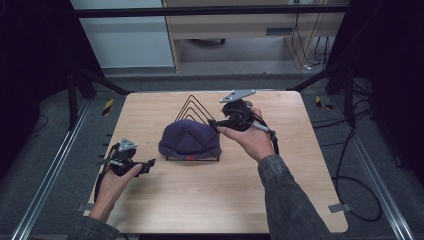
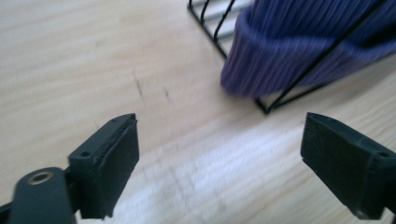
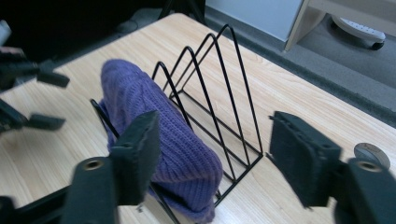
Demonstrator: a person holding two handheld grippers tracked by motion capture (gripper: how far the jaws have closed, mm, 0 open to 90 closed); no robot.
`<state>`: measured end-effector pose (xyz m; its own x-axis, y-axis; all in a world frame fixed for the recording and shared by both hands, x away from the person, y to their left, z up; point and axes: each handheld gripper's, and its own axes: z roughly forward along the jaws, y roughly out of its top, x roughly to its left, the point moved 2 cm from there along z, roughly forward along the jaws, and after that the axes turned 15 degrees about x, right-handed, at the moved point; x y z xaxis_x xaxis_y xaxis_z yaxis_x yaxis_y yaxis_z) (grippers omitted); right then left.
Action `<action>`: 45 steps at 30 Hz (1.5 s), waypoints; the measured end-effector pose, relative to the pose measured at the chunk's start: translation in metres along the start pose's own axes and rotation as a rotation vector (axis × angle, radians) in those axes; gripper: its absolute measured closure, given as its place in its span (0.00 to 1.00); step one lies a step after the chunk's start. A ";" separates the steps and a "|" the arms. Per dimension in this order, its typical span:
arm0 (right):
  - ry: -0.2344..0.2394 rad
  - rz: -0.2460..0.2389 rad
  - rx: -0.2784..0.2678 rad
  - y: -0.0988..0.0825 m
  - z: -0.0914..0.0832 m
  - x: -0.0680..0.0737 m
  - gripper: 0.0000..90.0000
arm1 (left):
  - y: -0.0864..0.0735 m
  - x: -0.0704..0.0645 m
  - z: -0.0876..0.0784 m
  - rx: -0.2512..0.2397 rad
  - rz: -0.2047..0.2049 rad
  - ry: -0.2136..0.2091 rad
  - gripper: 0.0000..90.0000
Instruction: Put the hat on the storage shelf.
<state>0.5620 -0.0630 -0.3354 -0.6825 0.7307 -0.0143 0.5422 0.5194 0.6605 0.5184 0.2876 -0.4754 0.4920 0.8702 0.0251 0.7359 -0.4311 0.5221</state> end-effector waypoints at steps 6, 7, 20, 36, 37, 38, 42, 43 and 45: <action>-0.013 0.014 -0.010 -0.006 -0.015 0.003 0.24 | -0.008 0.001 0.006 0.033 0.000 -0.004 0.07; -0.013 0.014 -0.010 -0.006 -0.015 0.003 0.24 | -0.008 0.001 0.006 0.033 0.000 -0.004 0.07; -0.048 0.051 -0.024 -0.036 -0.026 -0.007 0.12 | -0.010 0.005 0.019 0.092 -0.018 -0.014 0.07; -0.055 0.079 0.034 -0.107 -0.010 -0.027 0.10 | -0.011 -0.002 0.024 0.125 0.048 -0.009 0.07; -0.050 0.084 0.041 -0.110 -0.009 -0.028 0.10 | -0.011 -0.003 0.024 0.127 0.053 -0.008 0.07; -0.049 0.091 0.049 -0.114 -0.008 -0.030 0.10 | -0.011 -0.004 0.024 0.129 0.060 -0.008 0.07; -0.051 0.120 0.093 -0.136 -0.004 -0.036 0.11 | -0.012 -0.005 0.025 0.138 0.065 -0.004 0.07; -0.054 0.122 0.098 -0.139 -0.003 -0.037 0.11 | -0.012 -0.005 0.026 0.140 0.063 -0.004 0.07; -0.053 0.134 0.106 -0.143 -0.001 -0.038 0.12 | -0.012 -0.004 0.026 0.143 0.064 -0.004 0.07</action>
<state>0.5097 -0.1654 -0.4288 -0.5751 0.8176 0.0274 0.6774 0.4572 0.5764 0.5196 0.2826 -0.5043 0.5418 0.8390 0.0514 0.7614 -0.5157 0.3927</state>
